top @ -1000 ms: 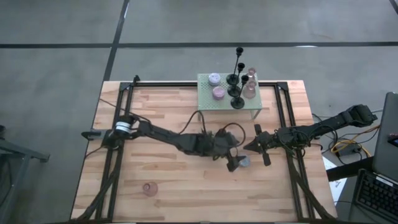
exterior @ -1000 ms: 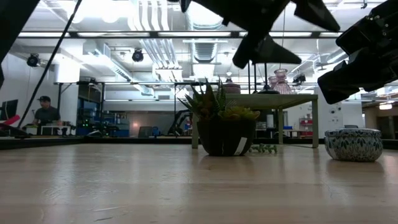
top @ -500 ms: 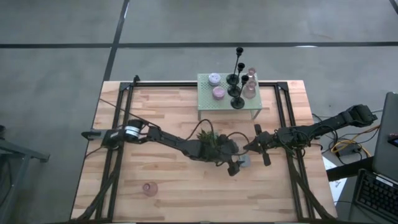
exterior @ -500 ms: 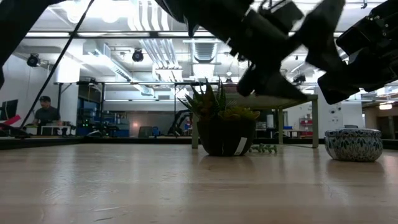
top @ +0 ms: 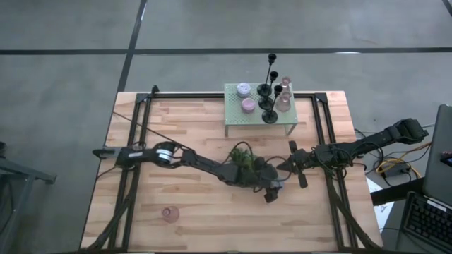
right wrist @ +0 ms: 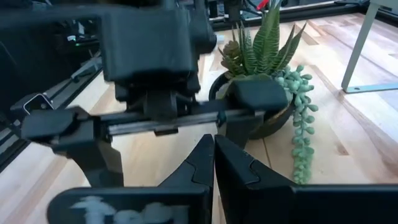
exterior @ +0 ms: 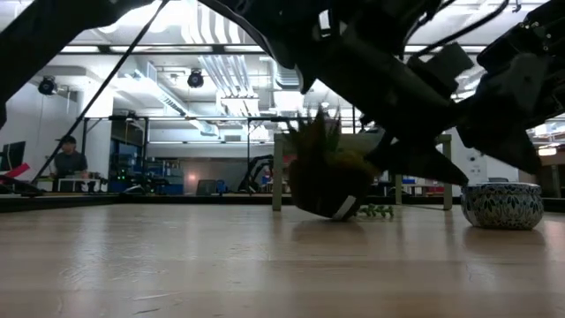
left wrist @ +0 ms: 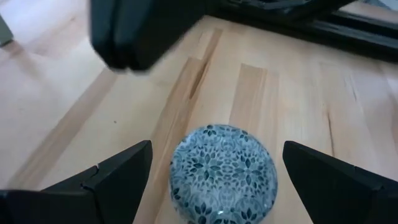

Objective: Pick & Place candle stick holders
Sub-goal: Put the gray scented candle on the shelf

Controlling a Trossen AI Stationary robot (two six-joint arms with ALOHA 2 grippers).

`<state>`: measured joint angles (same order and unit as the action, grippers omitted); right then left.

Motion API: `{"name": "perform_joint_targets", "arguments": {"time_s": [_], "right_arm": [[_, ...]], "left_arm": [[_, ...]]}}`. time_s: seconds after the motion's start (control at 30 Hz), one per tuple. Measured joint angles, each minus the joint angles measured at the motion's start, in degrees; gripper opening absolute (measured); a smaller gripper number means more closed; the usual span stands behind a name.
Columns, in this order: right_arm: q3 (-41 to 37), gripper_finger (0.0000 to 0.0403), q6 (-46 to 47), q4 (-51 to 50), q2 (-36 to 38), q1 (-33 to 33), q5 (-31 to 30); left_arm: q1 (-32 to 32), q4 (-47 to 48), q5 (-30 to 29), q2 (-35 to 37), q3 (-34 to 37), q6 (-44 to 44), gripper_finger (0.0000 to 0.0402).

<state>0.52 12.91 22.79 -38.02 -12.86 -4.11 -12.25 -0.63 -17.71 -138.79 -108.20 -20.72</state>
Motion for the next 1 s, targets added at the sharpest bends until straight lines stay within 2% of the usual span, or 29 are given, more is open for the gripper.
{"name": "perform_joint_targets", "arguments": {"time_s": [0.4,0.67,0.8,1.0], "right_arm": [[0.0,0.0009,0.0,0.0,0.0,0.0,0.0],[0.0,0.0009,0.0,0.0,0.0,0.0,0.0],[0.0,0.0009,0.0,0.0,-0.1,0.0,0.0],[0.0,0.0009,0.0,0.0,0.0,0.0,0.0]], "left_arm": [[-0.2,2.3,0.9,-0.3,0.5,0.4,0.0364],[-0.3,5.2,1.0,4.1,0.5,0.9,0.0364],[-0.3,7.9,0.2,4.7,0.3,0.9,0.0364],[-0.8,7.1,-0.4,4.9,0.2,-0.9,0.0364]]}}
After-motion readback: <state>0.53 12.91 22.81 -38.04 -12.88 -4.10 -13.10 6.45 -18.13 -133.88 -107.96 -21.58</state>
